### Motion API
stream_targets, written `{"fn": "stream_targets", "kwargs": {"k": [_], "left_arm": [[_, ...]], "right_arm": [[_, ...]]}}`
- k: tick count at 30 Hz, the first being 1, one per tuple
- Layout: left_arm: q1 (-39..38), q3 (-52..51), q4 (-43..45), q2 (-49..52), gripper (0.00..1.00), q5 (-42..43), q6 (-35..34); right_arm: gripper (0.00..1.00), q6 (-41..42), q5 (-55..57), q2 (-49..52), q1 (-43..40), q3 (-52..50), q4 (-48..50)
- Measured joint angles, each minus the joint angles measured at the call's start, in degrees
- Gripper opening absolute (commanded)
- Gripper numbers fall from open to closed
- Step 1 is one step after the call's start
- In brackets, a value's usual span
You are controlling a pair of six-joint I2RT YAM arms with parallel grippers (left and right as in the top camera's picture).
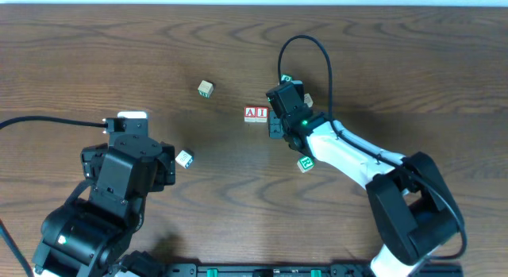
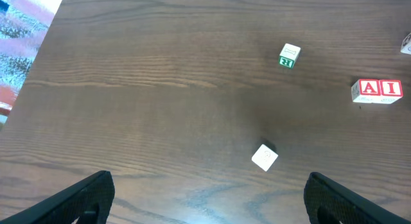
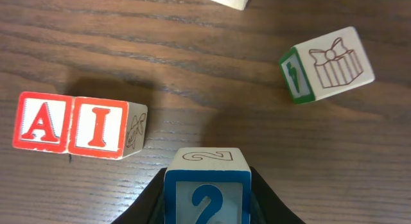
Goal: Spell out Ai2
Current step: 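Carry the 2 block with the right gripper to the right of I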
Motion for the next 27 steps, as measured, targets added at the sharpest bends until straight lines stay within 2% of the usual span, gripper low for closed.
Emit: {"fn": "stream_targets", "kwargs": {"k": [12, 27], "left_arm": [[0.00, 0.00, 0.00, 0.00, 0.96, 0.00, 0.00], [0.00, 0.00, 0.00, 0.00, 0.96, 0.02, 0.02]], "right_arm": [[0.17, 0.81, -0.33, 4.37, -0.02, 0.00, 3.89], [0.19, 0.81, -0.22, 4.46, -1.29, 0.00, 6.23]]}}
